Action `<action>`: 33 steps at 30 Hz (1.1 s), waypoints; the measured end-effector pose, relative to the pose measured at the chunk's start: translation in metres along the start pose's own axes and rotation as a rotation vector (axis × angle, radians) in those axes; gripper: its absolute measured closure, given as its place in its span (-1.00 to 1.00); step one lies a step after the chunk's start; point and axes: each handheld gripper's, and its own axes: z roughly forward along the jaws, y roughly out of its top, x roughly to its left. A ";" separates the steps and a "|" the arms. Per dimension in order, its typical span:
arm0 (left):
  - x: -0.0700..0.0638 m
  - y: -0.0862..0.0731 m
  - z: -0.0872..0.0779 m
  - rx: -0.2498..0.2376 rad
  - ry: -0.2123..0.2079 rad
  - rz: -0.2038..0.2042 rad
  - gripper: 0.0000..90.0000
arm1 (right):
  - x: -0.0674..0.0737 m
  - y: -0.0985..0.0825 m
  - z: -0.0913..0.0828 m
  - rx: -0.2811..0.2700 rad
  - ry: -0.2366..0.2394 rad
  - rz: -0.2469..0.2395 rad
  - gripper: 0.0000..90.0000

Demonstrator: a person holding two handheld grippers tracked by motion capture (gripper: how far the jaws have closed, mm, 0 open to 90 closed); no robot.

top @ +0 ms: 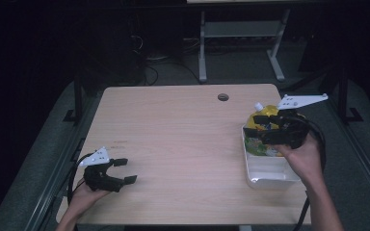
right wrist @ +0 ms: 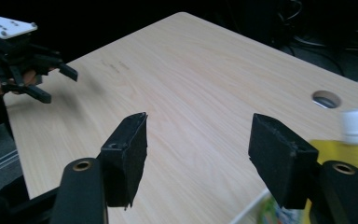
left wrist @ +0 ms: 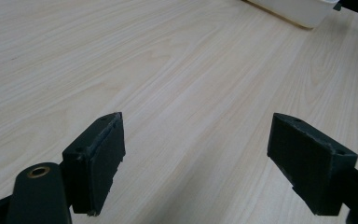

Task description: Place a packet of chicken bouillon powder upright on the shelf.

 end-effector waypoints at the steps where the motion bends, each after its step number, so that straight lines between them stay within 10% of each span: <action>1: 0.000 0.000 0.000 0.001 0.001 0.000 -0.59 | 0.002 0.000 0.003 0.005 0.004 -0.002 -0.23; 33: -0.002 0.000 0.001 0.009 0.008 0.007 -0.60 | 0.057 0.003 0.075 0.084 0.141 -0.036 -0.37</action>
